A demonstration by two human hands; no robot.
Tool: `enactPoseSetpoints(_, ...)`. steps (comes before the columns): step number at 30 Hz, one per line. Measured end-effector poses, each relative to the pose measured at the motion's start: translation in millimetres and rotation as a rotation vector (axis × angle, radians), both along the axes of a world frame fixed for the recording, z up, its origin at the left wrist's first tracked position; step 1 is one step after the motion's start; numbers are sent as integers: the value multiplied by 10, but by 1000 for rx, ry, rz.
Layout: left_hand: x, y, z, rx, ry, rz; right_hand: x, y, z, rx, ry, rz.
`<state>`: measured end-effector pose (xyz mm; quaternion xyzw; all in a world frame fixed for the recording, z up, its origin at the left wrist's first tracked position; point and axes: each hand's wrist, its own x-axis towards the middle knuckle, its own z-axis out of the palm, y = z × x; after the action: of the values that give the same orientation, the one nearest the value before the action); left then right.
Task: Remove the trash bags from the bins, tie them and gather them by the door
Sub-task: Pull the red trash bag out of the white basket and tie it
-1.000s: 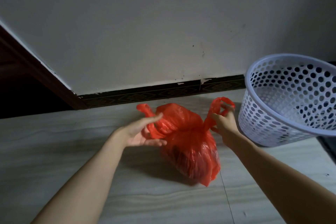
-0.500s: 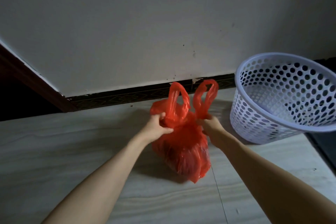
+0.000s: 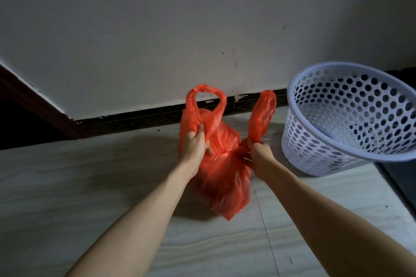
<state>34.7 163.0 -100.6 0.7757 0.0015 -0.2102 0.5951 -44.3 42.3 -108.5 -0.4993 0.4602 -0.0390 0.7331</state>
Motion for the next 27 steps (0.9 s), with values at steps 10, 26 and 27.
enactPoseSetpoints(10, 91, 310, -89, 348, -14, -176, -187, -1, -30, 97, 49, 240)
enactPoseSetpoints(26, -93, 124, -38, -53, -296, -206, -143, -15, -61, 119, -105, 212)
enactPoseSetpoints(27, -109, 90, -39, -21, -354, -223, -141, -10, -61, 125, -118, 213)
